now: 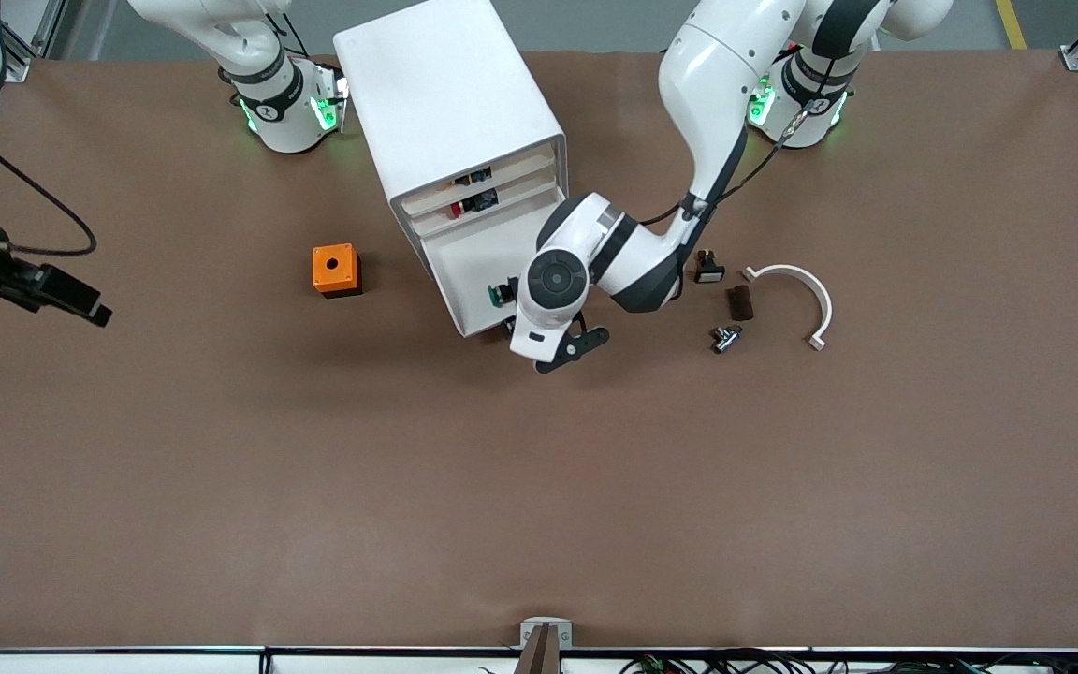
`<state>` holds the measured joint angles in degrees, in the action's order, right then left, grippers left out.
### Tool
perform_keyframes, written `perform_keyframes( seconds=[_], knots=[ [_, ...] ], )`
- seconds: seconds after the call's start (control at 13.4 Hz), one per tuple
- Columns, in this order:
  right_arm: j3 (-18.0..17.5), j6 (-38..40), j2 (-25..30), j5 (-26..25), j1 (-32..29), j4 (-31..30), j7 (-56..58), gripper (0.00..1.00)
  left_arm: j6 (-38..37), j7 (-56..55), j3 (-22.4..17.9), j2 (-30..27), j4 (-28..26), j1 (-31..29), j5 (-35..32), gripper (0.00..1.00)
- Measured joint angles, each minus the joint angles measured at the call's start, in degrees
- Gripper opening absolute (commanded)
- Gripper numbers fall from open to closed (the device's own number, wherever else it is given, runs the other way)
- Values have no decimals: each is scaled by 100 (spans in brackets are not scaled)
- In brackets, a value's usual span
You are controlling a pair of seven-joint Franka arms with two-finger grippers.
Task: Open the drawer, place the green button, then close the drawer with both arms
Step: 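Push the drawer shut into the cabinet with the left gripper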
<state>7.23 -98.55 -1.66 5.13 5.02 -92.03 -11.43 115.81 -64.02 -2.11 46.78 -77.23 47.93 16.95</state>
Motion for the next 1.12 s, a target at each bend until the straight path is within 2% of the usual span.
perform_keyframes(
  seconds=[0.3,0.52,1.12],
  knots=[
    [-67,34,480,-391,0,-354,37,100,0,-41,14,6,-12,550,0,100],
    [-104,89,558,-608,1,-421,43,100,0,-207,16,14,-53,871,4,100],
    [-123,272,579,-638,1,-449,45,100,1,-322,308,19,-141,924,45,100]
  ],
)
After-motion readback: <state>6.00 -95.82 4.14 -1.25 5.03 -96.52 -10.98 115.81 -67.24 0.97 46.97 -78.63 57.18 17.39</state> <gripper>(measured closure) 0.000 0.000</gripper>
